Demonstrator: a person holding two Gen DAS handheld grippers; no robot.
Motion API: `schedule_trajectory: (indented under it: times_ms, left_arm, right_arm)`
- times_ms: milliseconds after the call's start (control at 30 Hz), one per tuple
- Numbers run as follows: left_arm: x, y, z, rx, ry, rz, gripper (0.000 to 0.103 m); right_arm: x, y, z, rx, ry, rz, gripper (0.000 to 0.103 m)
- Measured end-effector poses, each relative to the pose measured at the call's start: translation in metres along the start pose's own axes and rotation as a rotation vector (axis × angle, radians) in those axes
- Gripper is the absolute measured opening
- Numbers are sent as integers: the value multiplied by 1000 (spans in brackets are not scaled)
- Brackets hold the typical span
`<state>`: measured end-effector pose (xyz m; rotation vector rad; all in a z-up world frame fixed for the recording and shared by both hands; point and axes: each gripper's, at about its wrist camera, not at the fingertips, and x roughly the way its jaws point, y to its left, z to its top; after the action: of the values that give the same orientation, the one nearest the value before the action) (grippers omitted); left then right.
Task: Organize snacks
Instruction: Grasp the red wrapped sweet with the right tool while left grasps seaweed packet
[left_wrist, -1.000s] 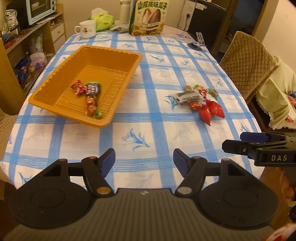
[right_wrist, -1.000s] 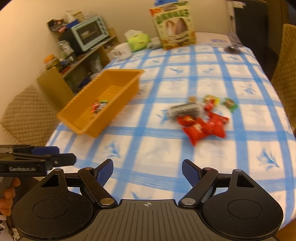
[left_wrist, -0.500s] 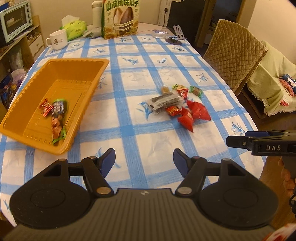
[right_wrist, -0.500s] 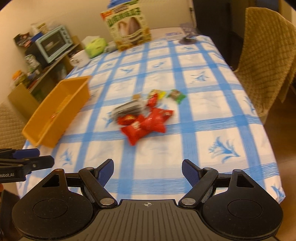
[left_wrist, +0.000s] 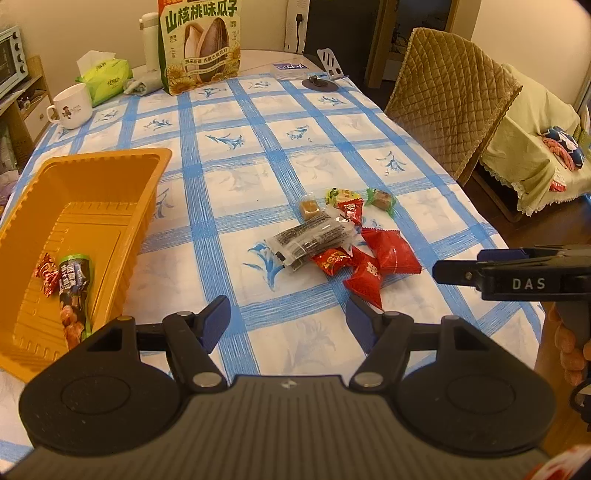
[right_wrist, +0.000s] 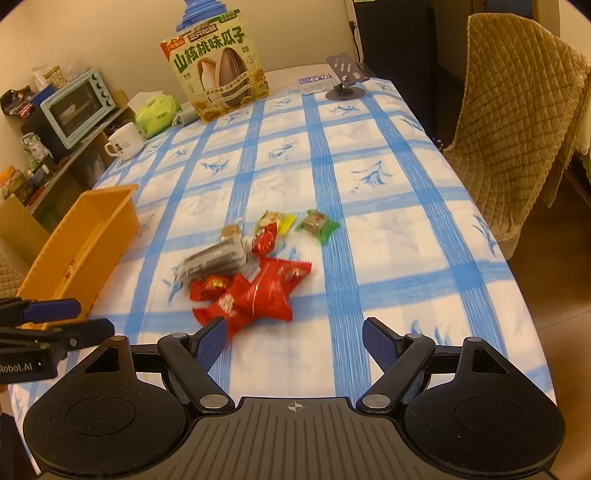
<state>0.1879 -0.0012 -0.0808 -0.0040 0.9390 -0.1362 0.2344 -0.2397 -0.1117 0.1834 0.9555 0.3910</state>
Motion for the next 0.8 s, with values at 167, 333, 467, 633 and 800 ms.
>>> schedule_trajectory:
  times_ms: [167,333,467,633,800]
  left_arm:
    - [15,4,8,24,2,-11,66]
    - [26,9,16,36,5,-15,66]
    - [33,13,21,45,10,-17,66]
    - [40,15,25,61,15,-24,66]
    - [47,15,29,78,21,-26,66]
  right_arm:
    - [21,5,10,12,3,-1,68]
    - [41,10,19,17,9,-9,62]
    - [55,12,23,27,21,-16,54]
    - [66,15,24,31,26,-26,49]
    - [74,14,25,39,35,-36,43]
